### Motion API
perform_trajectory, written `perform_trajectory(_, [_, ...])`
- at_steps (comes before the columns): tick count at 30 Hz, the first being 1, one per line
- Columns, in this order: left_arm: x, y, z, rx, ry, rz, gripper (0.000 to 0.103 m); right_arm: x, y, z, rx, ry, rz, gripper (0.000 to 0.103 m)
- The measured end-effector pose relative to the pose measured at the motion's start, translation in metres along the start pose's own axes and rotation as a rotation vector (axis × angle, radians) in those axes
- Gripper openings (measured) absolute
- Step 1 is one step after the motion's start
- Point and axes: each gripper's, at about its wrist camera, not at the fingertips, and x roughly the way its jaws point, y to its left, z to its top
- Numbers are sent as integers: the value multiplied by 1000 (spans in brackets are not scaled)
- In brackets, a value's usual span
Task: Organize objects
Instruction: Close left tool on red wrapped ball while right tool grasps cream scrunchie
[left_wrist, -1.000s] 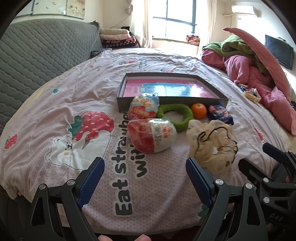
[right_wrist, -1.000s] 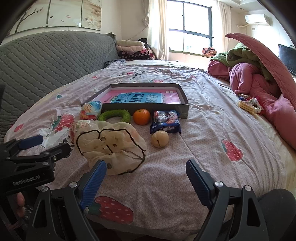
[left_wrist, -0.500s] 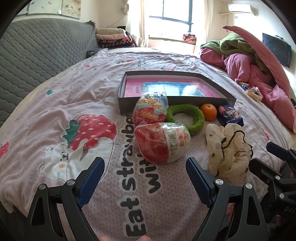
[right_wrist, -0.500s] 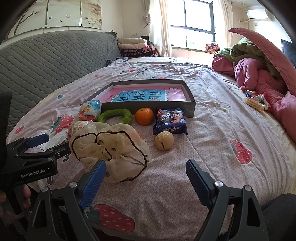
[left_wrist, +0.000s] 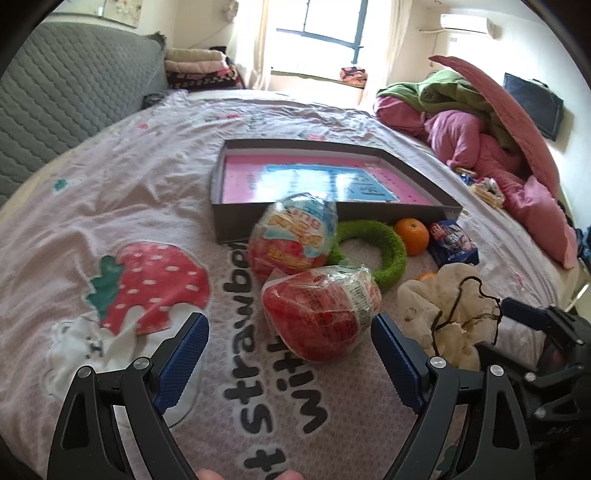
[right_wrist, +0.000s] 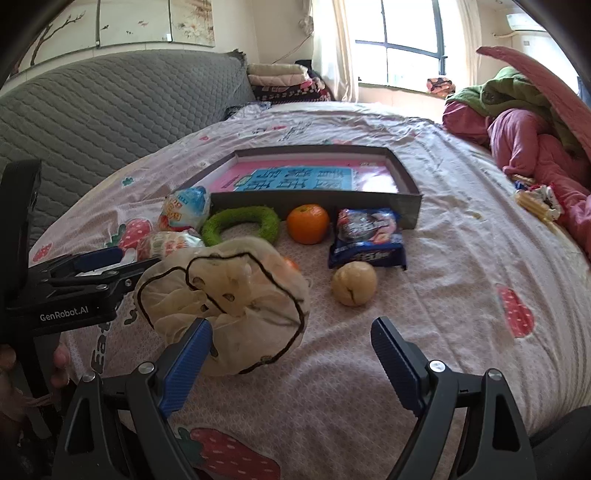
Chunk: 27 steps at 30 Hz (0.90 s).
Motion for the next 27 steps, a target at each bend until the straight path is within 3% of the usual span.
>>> perform_trajectory(7, [15, -2, 3, -7, 32, -31, 90, 13, -5, 1, 37, 36, 37, 87])
perform_trajectory(9, [18, -4, 4, -7, 30, -37, 90, 14, -8, 2, 49, 32, 41, 82])
perform_trajectory(11, [21, -6, 5, -5, 41, -49, 90, 17, -12, 3, 65, 37, 57, 67])
perform_trajectory(14, [23, -8, 5, -8, 48, -72, 90, 20, -17, 4, 86, 44, 75, 59])
perform_trajectory(24, [29, -12, 2, -1, 73, -108, 89, 28, -8, 9, 46, 56, 116, 55])
perform_trajectory(26, [29, -11, 2, -9, 70, -125, 87, 28, -7, 11, 41, 49, 138, 37])
perform_trajectory(27, [29, -10, 2, -11, 70, -129, 84, 28, -7, 11, 41, 45, 145, 34])
